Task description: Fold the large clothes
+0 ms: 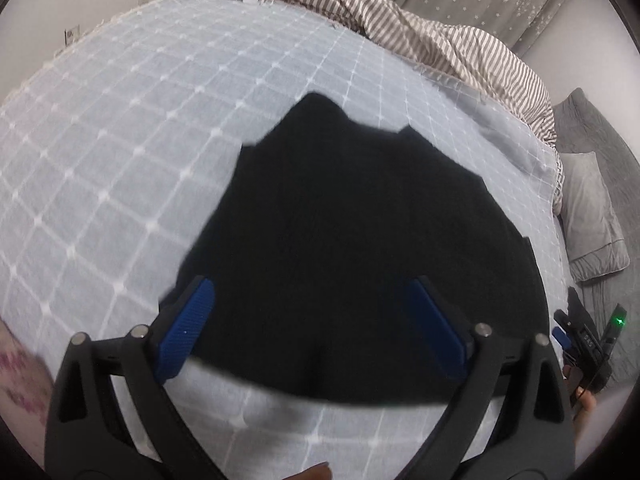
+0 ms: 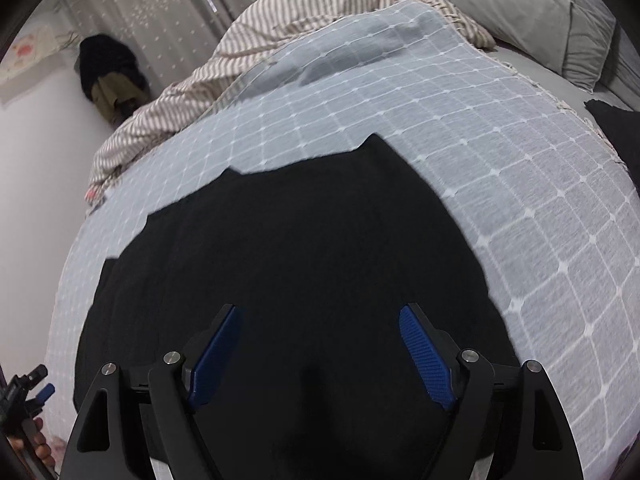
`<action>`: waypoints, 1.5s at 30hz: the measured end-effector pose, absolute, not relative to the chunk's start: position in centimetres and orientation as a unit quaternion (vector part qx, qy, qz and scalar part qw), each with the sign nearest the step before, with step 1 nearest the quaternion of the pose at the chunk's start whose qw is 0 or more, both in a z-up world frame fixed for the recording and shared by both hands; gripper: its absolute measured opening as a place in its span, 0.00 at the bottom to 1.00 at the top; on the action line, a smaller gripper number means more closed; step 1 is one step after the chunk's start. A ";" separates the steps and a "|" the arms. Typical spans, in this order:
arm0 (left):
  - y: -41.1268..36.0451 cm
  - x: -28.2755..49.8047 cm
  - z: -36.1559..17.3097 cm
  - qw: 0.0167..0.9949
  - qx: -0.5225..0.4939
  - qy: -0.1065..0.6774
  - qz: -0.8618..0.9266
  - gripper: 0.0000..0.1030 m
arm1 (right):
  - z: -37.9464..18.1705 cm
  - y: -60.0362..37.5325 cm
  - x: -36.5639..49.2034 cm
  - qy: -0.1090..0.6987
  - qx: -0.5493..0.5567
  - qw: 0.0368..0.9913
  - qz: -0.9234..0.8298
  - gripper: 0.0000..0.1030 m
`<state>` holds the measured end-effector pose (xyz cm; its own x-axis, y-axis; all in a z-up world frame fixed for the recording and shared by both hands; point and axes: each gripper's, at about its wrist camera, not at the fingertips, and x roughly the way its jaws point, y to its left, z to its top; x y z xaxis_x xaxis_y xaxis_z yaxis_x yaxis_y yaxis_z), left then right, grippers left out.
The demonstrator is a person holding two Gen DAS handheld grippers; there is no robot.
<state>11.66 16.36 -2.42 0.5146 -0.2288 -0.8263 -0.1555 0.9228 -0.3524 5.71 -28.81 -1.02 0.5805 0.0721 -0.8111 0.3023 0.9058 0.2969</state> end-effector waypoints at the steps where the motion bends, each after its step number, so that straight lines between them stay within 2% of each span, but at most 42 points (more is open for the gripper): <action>1: 16.3 10.9 -3.0 0.846 -0.203 0.493 -0.020 0.94 | -1.0 -28.3 5.4 0.453 0.203 0.866 -0.062 0.81; 7: 16.3 8.4 -6.5 0.835 -0.234 0.499 0.001 0.94 | -3.1 -25.5 4.3 0.468 0.187 0.863 -0.040 0.81; 16: 16.1 9.0 -11.6 0.805 -0.292 0.517 -0.007 0.94 | -4.7 -23.8 4.4 0.481 0.149 0.863 -0.031 0.81; 24: 17.6 9.8 -12.5 0.811 -0.383 0.443 0.005 0.94 | -5.5 -23.4 4.7 0.484 0.134 0.864 -0.036 0.81; 25: 17.9 9.9 -12.6 0.811 -0.396 0.431 0.010 0.92 | -5.5 -23.4 4.8 0.483 0.135 0.864 -0.035 0.81; 31: 19.0 10.1 -13.2 0.804 -0.436 0.398 0.065 0.63 | -5.7 -22.8 4.8 0.478 0.134 0.868 -0.021 0.81; 33: 18.9 10.3 -12.8 0.807 -0.435 0.392 0.069 0.42 | -5.8 -22.8 4.8 0.477 0.131 0.869 -0.020 0.81; 35: 18.1 10.5 -11.3 0.826 -0.413 0.377 0.067 0.34 | -5.9 -22.7 4.7 0.478 0.126 0.869 -0.020 0.81; 38: 16.4 10.2 -8.2 0.866 -0.363 0.337 0.059 0.30 | -5.8 -22.7 4.6 0.478 0.117 0.870 -0.024 0.81; 45: 9.3 10.0 0.1 0.932 -0.258 0.250 -0.039 0.28 | -5.5 -24.2 4.4 0.472 0.131 0.871 -0.038 0.81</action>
<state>9.97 9.29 0.10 0.8716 -0.2015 -0.4468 -0.0566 0.8641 -0.5001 4.37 -24.24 -5.50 0.5511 0.0578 -0.8324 0.1903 0.9626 0.1928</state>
